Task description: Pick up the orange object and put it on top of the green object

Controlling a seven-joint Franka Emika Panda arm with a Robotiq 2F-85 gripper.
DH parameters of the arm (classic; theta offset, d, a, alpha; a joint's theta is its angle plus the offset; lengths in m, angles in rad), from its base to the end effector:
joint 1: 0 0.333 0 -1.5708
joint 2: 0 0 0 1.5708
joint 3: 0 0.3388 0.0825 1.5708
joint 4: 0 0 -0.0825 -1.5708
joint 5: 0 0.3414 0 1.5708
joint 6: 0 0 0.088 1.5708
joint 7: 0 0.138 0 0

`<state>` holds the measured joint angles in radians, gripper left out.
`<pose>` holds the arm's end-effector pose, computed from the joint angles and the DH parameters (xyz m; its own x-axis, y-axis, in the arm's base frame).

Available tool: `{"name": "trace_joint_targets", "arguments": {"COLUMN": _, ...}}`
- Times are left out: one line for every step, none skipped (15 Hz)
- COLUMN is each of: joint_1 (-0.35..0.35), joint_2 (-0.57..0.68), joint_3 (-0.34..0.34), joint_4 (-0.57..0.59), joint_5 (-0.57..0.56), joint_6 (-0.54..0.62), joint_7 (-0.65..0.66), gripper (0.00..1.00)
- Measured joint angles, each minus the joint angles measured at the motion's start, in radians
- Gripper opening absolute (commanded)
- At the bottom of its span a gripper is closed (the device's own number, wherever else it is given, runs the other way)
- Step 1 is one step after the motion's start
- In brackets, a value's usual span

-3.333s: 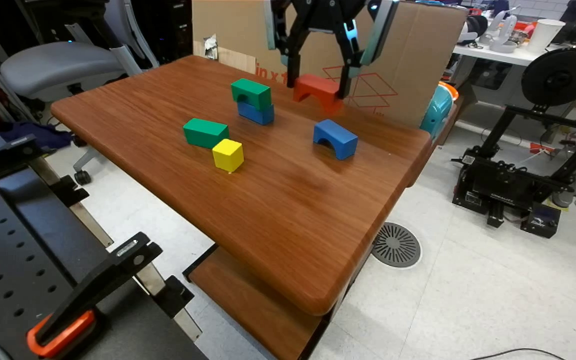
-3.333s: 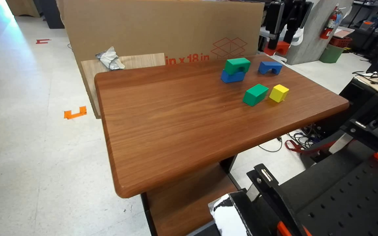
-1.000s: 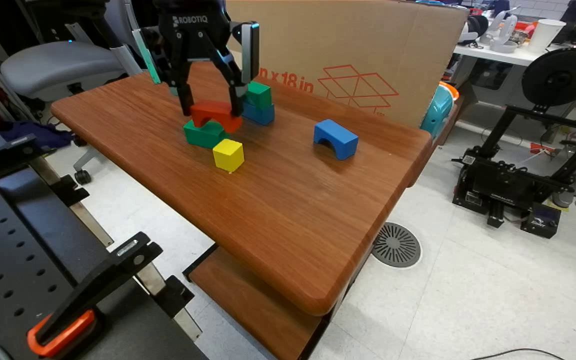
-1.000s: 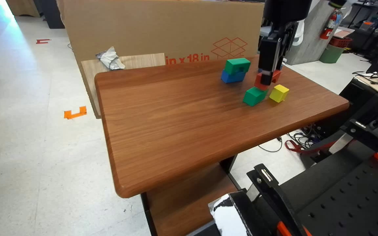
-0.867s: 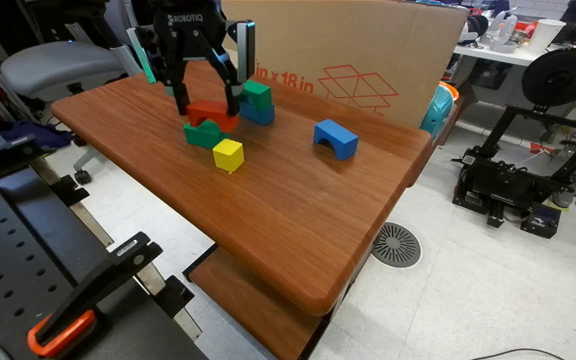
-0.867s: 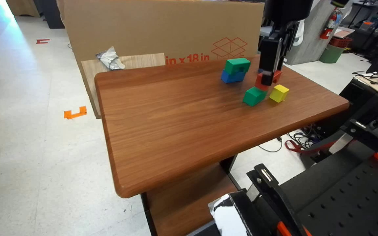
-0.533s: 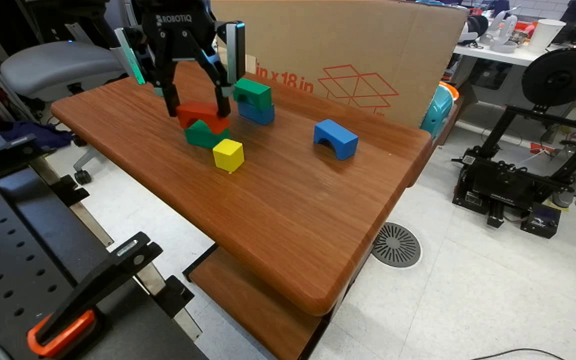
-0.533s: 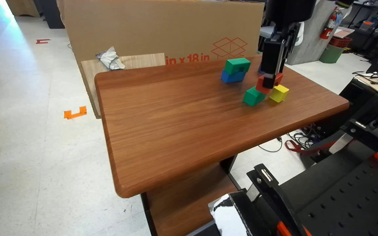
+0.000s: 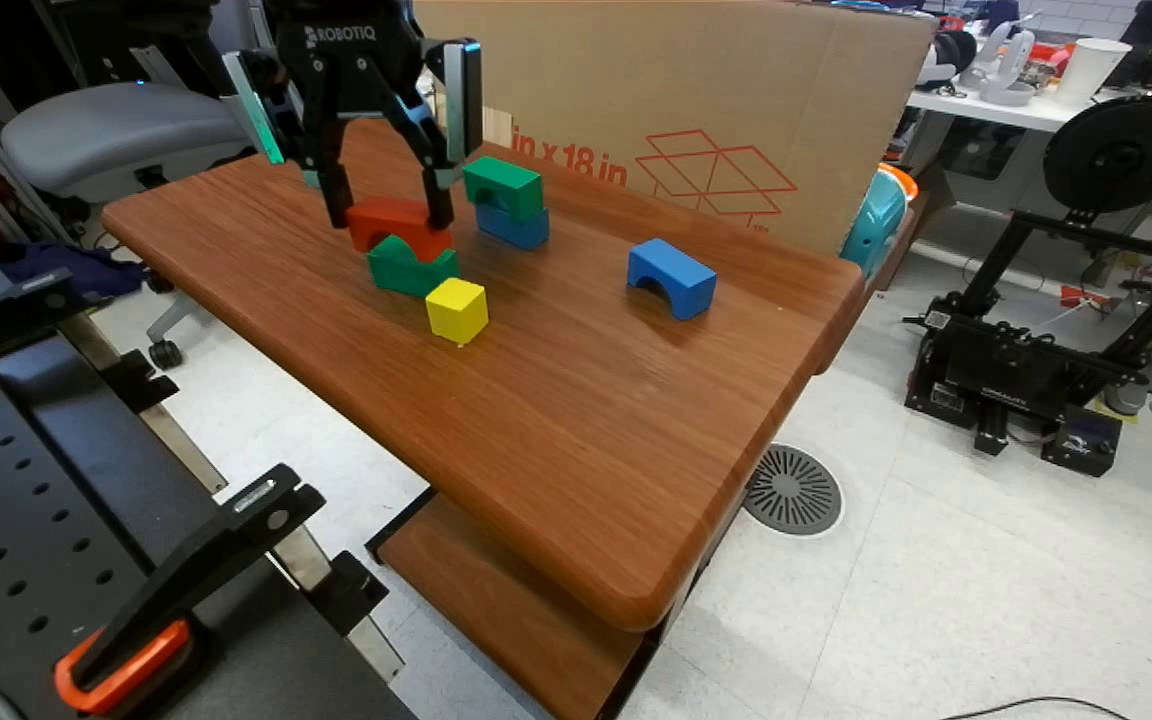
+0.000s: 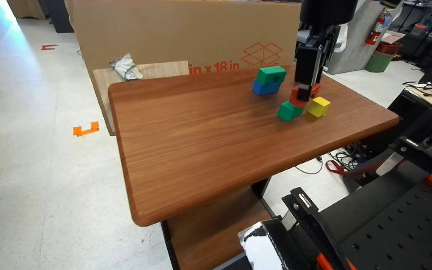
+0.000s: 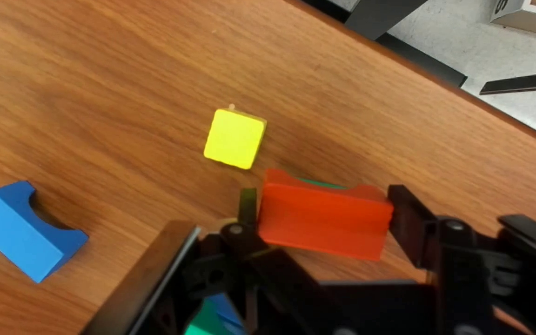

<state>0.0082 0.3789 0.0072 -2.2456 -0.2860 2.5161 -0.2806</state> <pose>0.5153 0.0053 0.2147 0.8525 0.4986 -0.1569 0.5157 -0.8512 0.0973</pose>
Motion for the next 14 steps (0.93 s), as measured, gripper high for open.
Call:
{"name": "trace_joint_targets", "arguments": {"joint_1": 0.0, "joint_2": 0.0, "joint_3": 0.002, "joint_4": 0.0, "joint_5": 0.0, "joint_6": 0.0, "joint_7": 0.0, "gripper": 0.45}}
{"name": "trace_joint_targets", "arguments": {"joint_1": 0.0, "joint_2": 0.0, "joint_3": 0.004, "joint_4": 0.0, "joint_5": 0.0, "joint_6": 0.0, "joint_7": 0.002, "gripper": 0.45}}
{"name": "trace_joint_targets", "arguments": {"joint_1": 0.0, "joint_2": 0.0, "joint_3": 0.005, "joint_4": 0.0, "joint_5": 0.0, "joint_6": 0.0, "joint_7": 0.003, "gripper": 0.45}}
{"name": "trace_joint_targets", "arguments": {"joint_1": 0.0, "joint_2": 0.0, "joint_3": 0.005, "joint_4": 0.0, "joint_5": 0.0, "joint_6": 0.0, "joint_7": 0.004, "gripper": 0.45}}
{"name": "trace_joint_targets", "arguments": {"joint_1": 0.0, "joint_2": 0.0, "joint_3": 0.005, "joint_4": 0.001, "joint_5": 0.001, "joint_6": 0.0, "joint_7": 0.005, "gripper": 0.45}}
{"name": "trace_joint_targets", "arguments": {"joint_1": 0.0, "joint_2": 0.0, "joint_3": 0.005, "joint_4": 0.002, "joint_5": 0.001, "joint_6": 0.0, "joint_7": 0.005, "gripper": 0.45}}
{"name": "trace_joint_targets", "arguments": {"joint_1": 0.0, "joint_2": 0.001, "joint_3": 0.005, "joint_4": 0.002, "joint_5": 0.001, "joint_6": 0.0, "joint_7": 0.006, "gripper": 0.45}}
{"name": "trace_joint_targets", "arguments": {"joint_1": 0.0, "joint_2": 0.001, "joint_3": 0.005, "joint_4": 0.003, "joint_5": 0.002, "joint_6": 0.0, "joint_7": 0.007, "gripper": 0.45}}
{"name": "trace_joint_targets", "arguments": {"joint_1": 0.0, "joint_2": 0.002, "joint_3": 0.006, "joint_4": 0.005, "joint_5": 0.002, "joint_6": 0.0, "joint_7": 0.008, "gripper": 0.45}}
{"name": "trace_joint_targets", "arguments": {"joint_1": 0.0, "joint_2": 0.004, "joint_3": 0.006, "joint_4": 0.008, "joint_5": 0.003, "joint_6": 0.0, "joint_7": 0.008, "gripper": 0.45}}
{"name": "trace_joint_targets", "arguments": {"joint_1": 0.0, "joint_2": 0.008, "joint_3": 0.007, "joint_4": 0.012, "joint_5": 0.003, "joint_6": 0.0, "joint_7": 0.008, "gripper": 0.45}}
{"name": "trace_joint_targets", "arguments": {"joint_1": 0.0, "joint_2": 0.012, "joint_3": 0.008, "joint_4": 0.016, "joint_5": 0.004, "joint_6": 0.0, "joint_7": 0.008, "gripper": 0.45}}
{"name": "trace_joint_targets", "arguments": {"joint_1": 0.0, "joint_2": 0.016, "joint_3": 0.009, "joint_4": 0.019, "joint_5": 0.004, "joint_6": 0.0, "joint_7": 0.008, "gripper": 0.45}}
{"name": "trace_joint_targets", "arguments": {"joint_1": 0.0, "joint_2": 0.021, "joint_3": 0.011, "joint_4": 0.024, "joint_5": 0.004, "joint_6": 0.0, "joint_7": 0.009, "gripper": 0.45}}
